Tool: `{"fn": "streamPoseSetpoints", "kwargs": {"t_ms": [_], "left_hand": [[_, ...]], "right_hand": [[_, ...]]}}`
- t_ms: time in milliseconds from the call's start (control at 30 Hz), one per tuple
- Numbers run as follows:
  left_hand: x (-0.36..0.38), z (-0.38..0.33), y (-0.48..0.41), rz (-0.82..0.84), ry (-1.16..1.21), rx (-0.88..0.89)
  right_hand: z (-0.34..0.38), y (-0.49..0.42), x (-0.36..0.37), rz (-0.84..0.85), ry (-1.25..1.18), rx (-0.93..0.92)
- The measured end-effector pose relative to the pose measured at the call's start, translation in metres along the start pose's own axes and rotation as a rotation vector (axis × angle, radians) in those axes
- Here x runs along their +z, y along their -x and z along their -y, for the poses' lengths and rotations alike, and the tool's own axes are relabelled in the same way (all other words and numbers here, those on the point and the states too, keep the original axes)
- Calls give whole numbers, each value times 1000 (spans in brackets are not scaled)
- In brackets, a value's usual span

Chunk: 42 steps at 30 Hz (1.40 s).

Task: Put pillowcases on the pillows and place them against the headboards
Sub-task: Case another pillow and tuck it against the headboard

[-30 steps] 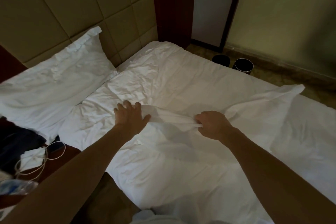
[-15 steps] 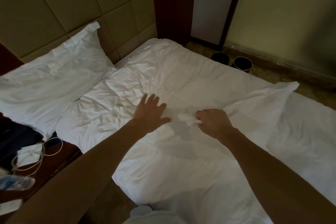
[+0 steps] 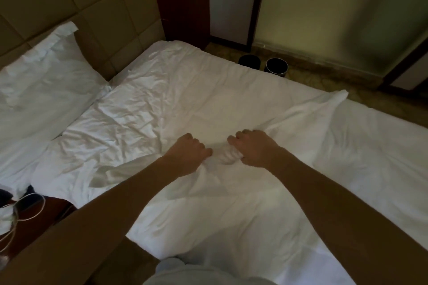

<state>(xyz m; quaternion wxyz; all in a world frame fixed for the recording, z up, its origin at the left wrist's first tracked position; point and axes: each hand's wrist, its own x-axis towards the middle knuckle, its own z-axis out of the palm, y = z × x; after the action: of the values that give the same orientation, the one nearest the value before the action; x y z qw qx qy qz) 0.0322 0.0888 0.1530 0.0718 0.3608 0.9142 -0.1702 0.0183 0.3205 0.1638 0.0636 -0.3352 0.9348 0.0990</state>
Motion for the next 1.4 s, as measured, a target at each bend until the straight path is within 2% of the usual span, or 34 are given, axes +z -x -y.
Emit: {"fn": "streamPoseSetpoints", "kwargs": {"t_ms": [167,400,467,633,700,767,933,1200,1333,1400], "left_hand": [[19,26,22,-99,-76,-29],[20,35,16,-97,-76,-183],[9,40,5,-159,-82,-184],[-29,67,-38,-290,-192,-138],[-39,74,-53,-288,-213,-129],[-38,74,-64,-265,-222,-140],[-9,70,-74,-324,-121,-156],[25,80,-83,-312,30,-64],[47,84,-75,-248,282,3],[52,87,-72,-217,333,22]], "right_hand": [[-26,3,4,113,198,141],[-25,28,11,-49,176,234],[-29,38,13,-134,128,244],[-25,62,13,-135,-102,211],[-29,69,14,-159,-164,240],[-37,77,18,-107,-194,288],[-65,108,40,122,-178,452],[-102,135,50,64,7,774],[-121,131,36,173,104,884],[-127,128,29,192,166,910]]}}
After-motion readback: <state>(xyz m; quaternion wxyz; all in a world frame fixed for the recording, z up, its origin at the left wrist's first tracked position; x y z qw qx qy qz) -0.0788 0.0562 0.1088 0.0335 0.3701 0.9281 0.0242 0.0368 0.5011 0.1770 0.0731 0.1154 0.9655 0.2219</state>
